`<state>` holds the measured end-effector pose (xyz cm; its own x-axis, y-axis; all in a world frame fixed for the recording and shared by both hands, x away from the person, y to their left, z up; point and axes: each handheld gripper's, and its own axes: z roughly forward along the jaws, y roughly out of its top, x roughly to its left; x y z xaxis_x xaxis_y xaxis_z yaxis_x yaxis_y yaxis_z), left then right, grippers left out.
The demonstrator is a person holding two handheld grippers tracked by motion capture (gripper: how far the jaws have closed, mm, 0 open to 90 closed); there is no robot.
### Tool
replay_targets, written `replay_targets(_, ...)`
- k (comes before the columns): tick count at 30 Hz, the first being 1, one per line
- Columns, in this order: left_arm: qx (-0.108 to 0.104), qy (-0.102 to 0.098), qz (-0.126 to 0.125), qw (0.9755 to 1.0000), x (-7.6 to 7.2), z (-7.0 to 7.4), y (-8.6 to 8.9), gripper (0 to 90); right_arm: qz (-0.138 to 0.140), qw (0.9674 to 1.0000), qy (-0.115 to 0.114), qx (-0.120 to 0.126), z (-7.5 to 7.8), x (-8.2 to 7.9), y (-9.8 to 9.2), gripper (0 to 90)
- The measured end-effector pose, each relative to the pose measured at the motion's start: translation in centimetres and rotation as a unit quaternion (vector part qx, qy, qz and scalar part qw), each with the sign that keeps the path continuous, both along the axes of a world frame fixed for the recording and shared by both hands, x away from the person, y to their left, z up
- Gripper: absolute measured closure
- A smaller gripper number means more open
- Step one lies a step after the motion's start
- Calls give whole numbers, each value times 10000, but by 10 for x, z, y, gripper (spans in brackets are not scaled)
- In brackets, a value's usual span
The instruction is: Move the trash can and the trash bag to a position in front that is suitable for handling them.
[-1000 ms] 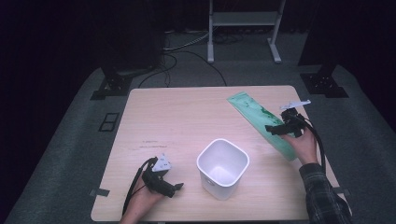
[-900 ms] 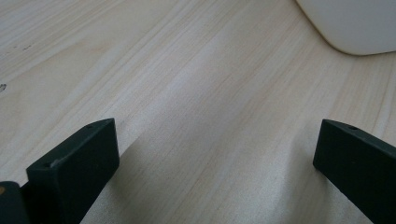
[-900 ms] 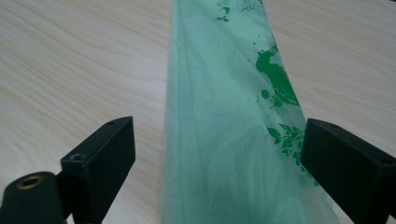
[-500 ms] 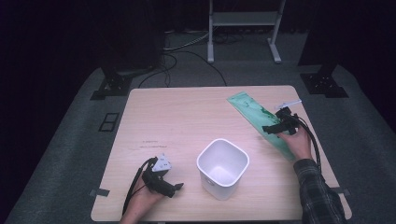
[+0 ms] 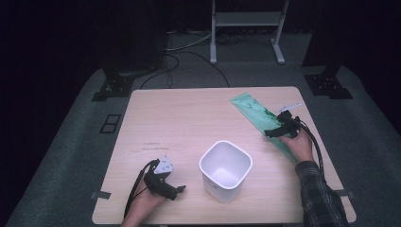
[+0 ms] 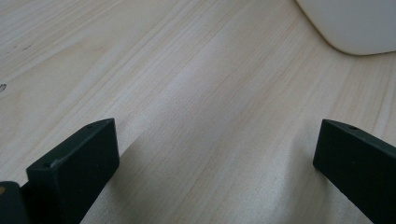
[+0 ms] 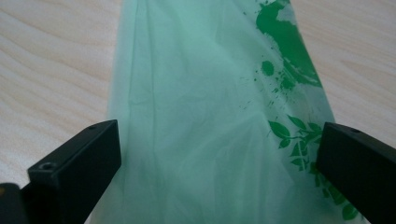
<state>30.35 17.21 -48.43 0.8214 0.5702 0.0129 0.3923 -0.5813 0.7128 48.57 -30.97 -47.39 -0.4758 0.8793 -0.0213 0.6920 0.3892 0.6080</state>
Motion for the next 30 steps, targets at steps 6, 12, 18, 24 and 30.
replay_targets(6,0,0,0,10000,0,0,0,0,-25,9998,45,167,-3,0,-3,0)
replay_targets(12,1,0,-1,10000,0,0,0,0,-70,9993,-196,298,1,-9,-6,302)
replay_targets(18,1,-1,-1,10000,0,0,0,0,-114,9988,-313,362,3,-17,-10,616)
replay_targets(24,0,0,0,10000,0,0,0,0,-39,9989,-336,327,3,-22,-8,893)
replay_targets(30,0,0,-1,10000,0,0,0,0,-100,9989,-269,358,4,-26,-7,900)
